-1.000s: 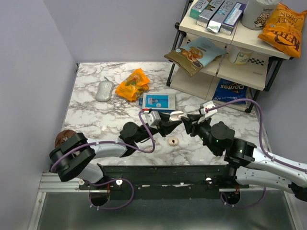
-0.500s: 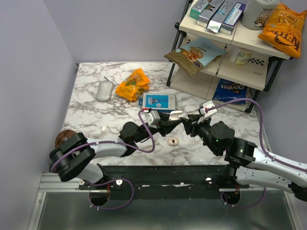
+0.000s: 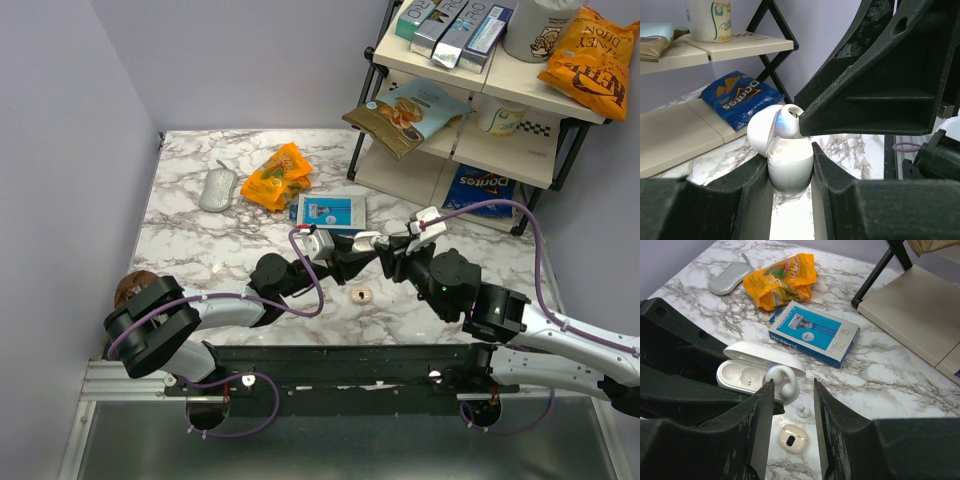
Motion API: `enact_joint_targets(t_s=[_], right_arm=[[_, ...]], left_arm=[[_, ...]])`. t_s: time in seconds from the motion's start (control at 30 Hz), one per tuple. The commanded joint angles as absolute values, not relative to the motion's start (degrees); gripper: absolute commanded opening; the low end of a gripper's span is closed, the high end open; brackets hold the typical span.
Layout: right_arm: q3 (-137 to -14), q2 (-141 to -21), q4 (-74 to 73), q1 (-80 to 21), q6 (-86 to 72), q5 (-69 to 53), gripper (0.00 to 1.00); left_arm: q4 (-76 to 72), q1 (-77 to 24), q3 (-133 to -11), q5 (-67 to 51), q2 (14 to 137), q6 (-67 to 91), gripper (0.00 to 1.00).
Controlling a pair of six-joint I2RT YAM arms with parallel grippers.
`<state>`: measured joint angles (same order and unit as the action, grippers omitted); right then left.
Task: Insert the wireless bluetooth earbuds into the charging case
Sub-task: Place the earbud in the charging case.
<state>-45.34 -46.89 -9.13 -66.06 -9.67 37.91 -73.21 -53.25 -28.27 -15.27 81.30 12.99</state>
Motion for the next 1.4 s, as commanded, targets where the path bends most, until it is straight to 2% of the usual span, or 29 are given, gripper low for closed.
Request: enact_joint_targets(t_s=[0.0,0.63,0.73,0.77,0.9,1.07,1.37], right_arm=[[-46.23,-47.29,-10.11,-66.45,-10.55,39.90,0.46],[-45.18,-42.54,-10.72,-66.45,-10.89,38.67,0.53],[-45.35,-41.05,-10.63,-66.45,-11.42,39.20,0.51],[-45.70,-40.61,-10.63,-66.27,-11.34,38.85,0.47],[-48.25,-38.94,-12.74,-64.60,-10.55,30.80,0.41],[-52.55,-38.14,-19.32,-64.16,-10.28,26.46,0.36],[-53.53,-41.30,-23.64,-64.16,-9.49,23.47,0.43]], left_arm=[[-96.68,-53.52,-28.48,-17.49,81.12,13.36,0.00],[-96.68,-53.44,-28.65,-16.70,81.12,12.74,0.00],[-96.77,-53.35,-28.30,-17.05,80.60,13.09,0.00],[-96.77,-53.26,-28.30,-17.75,80.42,13.27,0.00],[-96.77,-52.21,-27.78,-20.38,78.93,15.99,0.00],[-96.77,-50.01,-27.42,-25.74,76.91,21.08,0.00],[-96.86,-46.58,-27.16,-34.27,74.44,26.71,0.00]])
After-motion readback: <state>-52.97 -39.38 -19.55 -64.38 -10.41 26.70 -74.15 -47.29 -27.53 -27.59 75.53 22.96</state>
